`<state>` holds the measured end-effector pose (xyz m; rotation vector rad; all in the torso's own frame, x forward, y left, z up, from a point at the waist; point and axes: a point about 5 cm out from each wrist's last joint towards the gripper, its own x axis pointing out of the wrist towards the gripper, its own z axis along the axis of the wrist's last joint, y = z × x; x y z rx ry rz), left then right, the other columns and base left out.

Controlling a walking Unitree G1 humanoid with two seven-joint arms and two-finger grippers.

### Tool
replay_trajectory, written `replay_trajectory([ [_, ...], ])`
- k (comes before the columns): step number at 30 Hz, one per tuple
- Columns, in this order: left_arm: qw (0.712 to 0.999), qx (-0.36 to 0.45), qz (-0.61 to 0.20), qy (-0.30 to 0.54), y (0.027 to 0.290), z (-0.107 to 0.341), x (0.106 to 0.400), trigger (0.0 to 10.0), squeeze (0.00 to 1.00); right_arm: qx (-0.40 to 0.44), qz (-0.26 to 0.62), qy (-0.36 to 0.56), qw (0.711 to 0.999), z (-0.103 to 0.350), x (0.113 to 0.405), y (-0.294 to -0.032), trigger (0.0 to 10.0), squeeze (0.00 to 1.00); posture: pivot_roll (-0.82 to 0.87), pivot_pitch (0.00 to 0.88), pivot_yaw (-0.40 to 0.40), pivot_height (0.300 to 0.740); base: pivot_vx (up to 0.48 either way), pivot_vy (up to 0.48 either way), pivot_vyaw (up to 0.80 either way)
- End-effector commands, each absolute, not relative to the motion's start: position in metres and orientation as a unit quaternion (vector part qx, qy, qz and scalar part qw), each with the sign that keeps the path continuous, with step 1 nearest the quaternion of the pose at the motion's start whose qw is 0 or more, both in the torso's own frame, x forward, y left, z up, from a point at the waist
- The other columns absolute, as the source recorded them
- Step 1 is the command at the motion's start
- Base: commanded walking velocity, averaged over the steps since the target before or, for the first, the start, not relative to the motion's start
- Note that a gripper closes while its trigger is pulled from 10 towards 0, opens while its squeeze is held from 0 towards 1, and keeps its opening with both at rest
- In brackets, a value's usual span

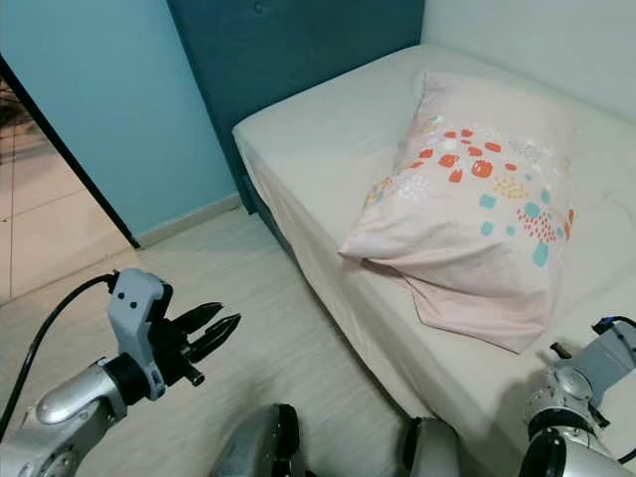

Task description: Clean up the room

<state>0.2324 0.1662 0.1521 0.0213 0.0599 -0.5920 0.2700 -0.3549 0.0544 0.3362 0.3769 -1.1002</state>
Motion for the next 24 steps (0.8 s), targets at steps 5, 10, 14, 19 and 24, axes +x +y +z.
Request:
replay_trajectory([
  [5, 0.953, 0.022, -0.300, 0.036, 0.166, 0.151, 0.232, 10.0, 0.00, 0.145, -0.506, 0.197, 0.827, 0.046, 0.266, -0.351, 0.0, 0.00, 0.24, 0.193, 0.078, 0.594, 0.000, 0.000, 0.00],
  [10, 0.956, 0.004, -0.294, 0.025, 0.160, 0.146, 0.240, 10.0, 0.00, 0.114, -0.453, 0.176, 0.867, 0.057, 0.288, -0.334, 0.0, 0.00, 0.17, 0.145, 0.058, 0.594, 0.000, 0.000, 0.00],
  [14, 0.958, -0.017, -0.287, 0.018, 0.153, 0.142, 0.246, 10.0, 0.00, 0.094, -0.405, 0.157, 0.896, 0.061, 0.304, -0.313, 0.0, 0.00, 0.14, 0.126, 0.049, 0.594, 0.000, 0.000, 0.00],
  [19, 0.959, -0.041, -0.281, 0.001, 0.140, 0.138, 0.254, 10.0, 0.00, 0.047, -0.329, 0.078, 0.940, 0.071, 0.320, -0.277, 0.0, 0.00, 0.09, 0.083, 0.026, 0.594, 0.000, 0.000, 0.00],
  [24, 0.977, -0.042, -0.209, 0.004, 0.137, 0.132, 0.268, 10.0, 0.00, -0.041, -0.238, -0.006, 0.970, 0.084, 0.313, -0.247, 10.0, 0.00, 0.04, 0.045, 0.004, 0.594, 0.000, 0.000, 0.00],
])
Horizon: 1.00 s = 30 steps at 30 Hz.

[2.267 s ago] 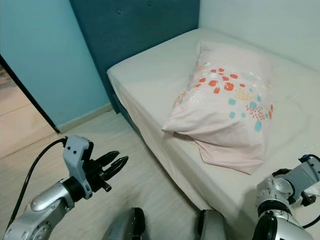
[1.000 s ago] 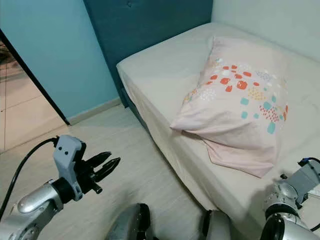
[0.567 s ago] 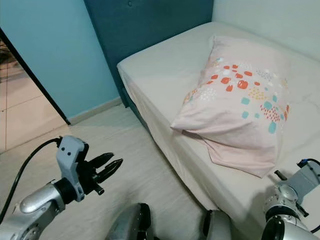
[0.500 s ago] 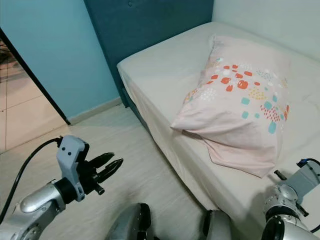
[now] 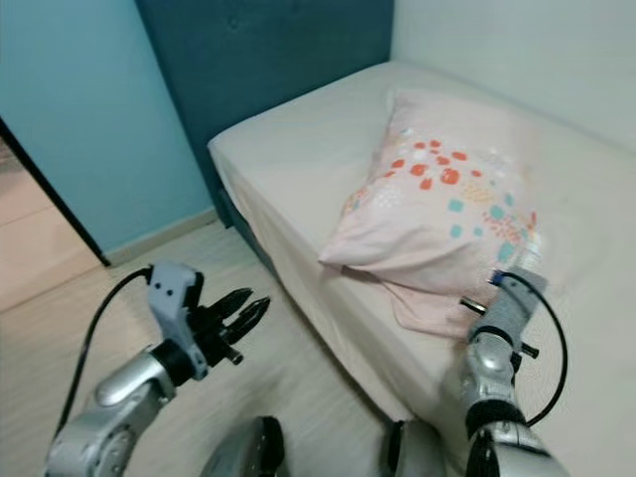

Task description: Clean up the room

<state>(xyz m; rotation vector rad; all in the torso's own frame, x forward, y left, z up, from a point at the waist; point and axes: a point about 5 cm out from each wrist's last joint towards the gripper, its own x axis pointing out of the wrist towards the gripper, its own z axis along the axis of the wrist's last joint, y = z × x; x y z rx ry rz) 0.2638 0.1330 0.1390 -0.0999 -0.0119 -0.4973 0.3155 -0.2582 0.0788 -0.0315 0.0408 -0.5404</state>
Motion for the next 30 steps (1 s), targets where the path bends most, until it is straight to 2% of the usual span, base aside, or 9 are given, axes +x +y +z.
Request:
replay_trajectory([
  [1, 0.980, -0.043, -0.193, 0.005, 0.138, 0.131, 0.270, 10.0, 0.00, -0.049, -0.226, -0.019, 0.973, 0.086, 0.310, -0.241, 10.0, 0.00, 0.04, 0.045, 0.004, 0.594, 0.000, 0.000, 0.00],
  [2, 0.980, -0.043, -0.193, 0.005, 0.138, 0.131, 0.270, 10.0, 0.00, -0.049, -0.226, -0.019, 0.973, 0.086, 0.310, -0.241, 10.0, 0.00, 0.04, 0.045, 0.004, 0.594, 0.000, 0.000, 0.00],
  [3, 0.987, -0.045, -0.153, 0.012, 0.142, 0.127, 0.274, 10.0, 0.00, -0.069, -0.193, -0.045, 0.978, 0.091, 0.305, -0.228, 10.0, 0.00, 0.04, 0.039, 0.002, 0.594, 0.000, 0.000, 0.00],
  [4, 0.987, -0.045, -0.153, 0.012, 0.142, 0.127, 0.274, 10.0, 0.00, -0.069, -0.193, -0.045, 0.978, 0.091, 0.305, -0.228, 10.0, 0.00, 0.04, 0.039, 0.002, 0.594, 0.000, 0.000, 0.00],
  [7, 0.995, -0.032, -0.093, 0.025, 0.151, 0.119, 0.280, 10.0, 0.00, -0.084, -0.125, -0.072, 0.986, 0.097, 0.300, -0.204, 10.0, 0.00, 0.03, 0.033, -0.003, 0.594, 0.000, 0.000, 0.00],
  [13, 0.997, -0.029, -0.060, 0.030, 0.158, 0.116, 0.284, 10.0, 0.00, -0.064, -0.054, -0.063, 0.994, 0.095, 0.296, -0.179, 10.0, 0.00, 0.04, 0.030, -0.007, 0.604, 0.000, 0.000, 0.00],
  [20, 0.999, -0.011, -0.044, 0.026, 0.155, 0.114, 0.287, 10.0, 0.00, -0.053, -0.013, -0.024, 0.998, 0.090, 0.291, -0.165, 10.0, 0.00, 0.06, 0.027, -0.013, 0.639, 0.000, 0.000, 0.00],
  [30, 0.999, 0.000, -0.050, 0.011, 0.152, 0.117, 0.289, 10.0, 0.00, -0.042, -0.001, 0.002, 0.999, 0.081, 0.288, -0.161, 10.0, 0.00, 0.07, 0.022, -0.026, 0.679, 0.000, 0.000, 0.00],
])
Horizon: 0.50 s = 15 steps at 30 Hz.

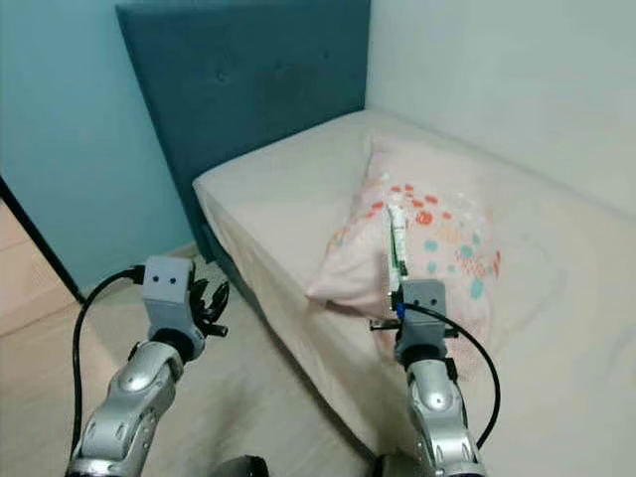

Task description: Clean up the room

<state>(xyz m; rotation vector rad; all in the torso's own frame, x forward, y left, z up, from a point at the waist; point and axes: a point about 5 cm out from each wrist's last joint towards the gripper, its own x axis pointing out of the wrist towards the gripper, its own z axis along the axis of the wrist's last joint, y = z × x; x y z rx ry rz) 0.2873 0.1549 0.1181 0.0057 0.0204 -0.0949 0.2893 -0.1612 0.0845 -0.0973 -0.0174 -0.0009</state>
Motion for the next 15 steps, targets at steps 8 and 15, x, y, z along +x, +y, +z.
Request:
replay_trajectory([
  [8, 0.999, -0.005, -0.047, 0.010, 0.1504, 0.1177, 0.2939, 10.0, 0.00, -0.031, -0.012, 0.023, 0.999, 0.0785, 0.2839, -0.1646, 10.0, 0.00, 0.05, 0.013, -0.026, 0.719, 0.000, 0.000, 0.00],
  [15, 0.998, -0.002, -0.065, 0.002, 0.1462, 0.1183, 0.2921, 10.0, 0.00, -0.027, -0.013, 0.023, 0.999, 0.0796, 0.2820, -0.1647, 10.0, 0.00, 0.04, 0.012, -0.009, 0.740, 0.000, 0.000, 0.00],
])
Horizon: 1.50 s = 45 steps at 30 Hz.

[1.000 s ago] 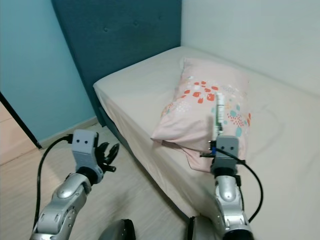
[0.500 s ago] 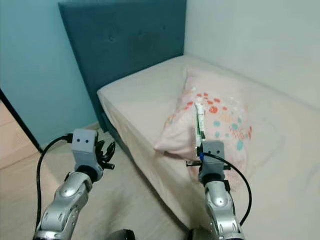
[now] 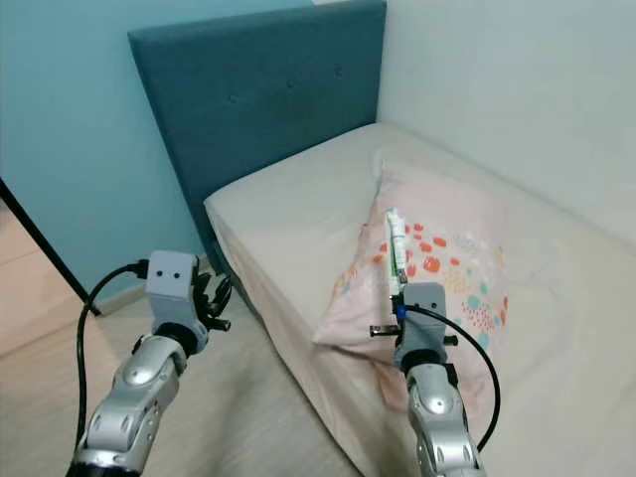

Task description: Clean up the room

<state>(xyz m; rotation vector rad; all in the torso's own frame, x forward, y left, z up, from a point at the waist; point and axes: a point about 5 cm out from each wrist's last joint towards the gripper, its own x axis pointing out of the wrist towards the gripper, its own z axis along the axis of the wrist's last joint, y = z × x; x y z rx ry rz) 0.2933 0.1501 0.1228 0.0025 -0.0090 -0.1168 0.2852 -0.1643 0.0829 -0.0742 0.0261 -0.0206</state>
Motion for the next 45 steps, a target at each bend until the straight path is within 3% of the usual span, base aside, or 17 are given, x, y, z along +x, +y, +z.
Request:
replay_trajectory([
  [1, 0.998, -0.002, -0.067, 0.001, 0.146, 0.119, 0.292, 10.0, 0.00, -0.026, -0.013, 0.024, 0.999, 0.079, 0.281, -0.164, 10.0, 0.00, 0.04, 0.009, -0.006, 0.740, 0.000, 0.000, 0.00],
  [18, 0.997, -0.011, -0.078, -0.009, 0.143, 0.120, 0.291, 10.0, 0.00, 0.017, 0.005, 0.039, 0.999, 0.074, 0.281, -0.159, 10.0, 0.00, 0.05, 0.000, -0.003, 0.740, 0.000, 0.000, 0.00],
  [45, 0.997, -0.004, -0.071, 0.002, 0.148, 0.118, 0.292, 10.0, 0.00, 0.035, 0.058, 0.038, 0.997, 0.076, 0.288, -0.139, 10.0, 0.00, 0.07, 0.000, 0.010, 0.740, 0.000, 0.000, 0.80],
])
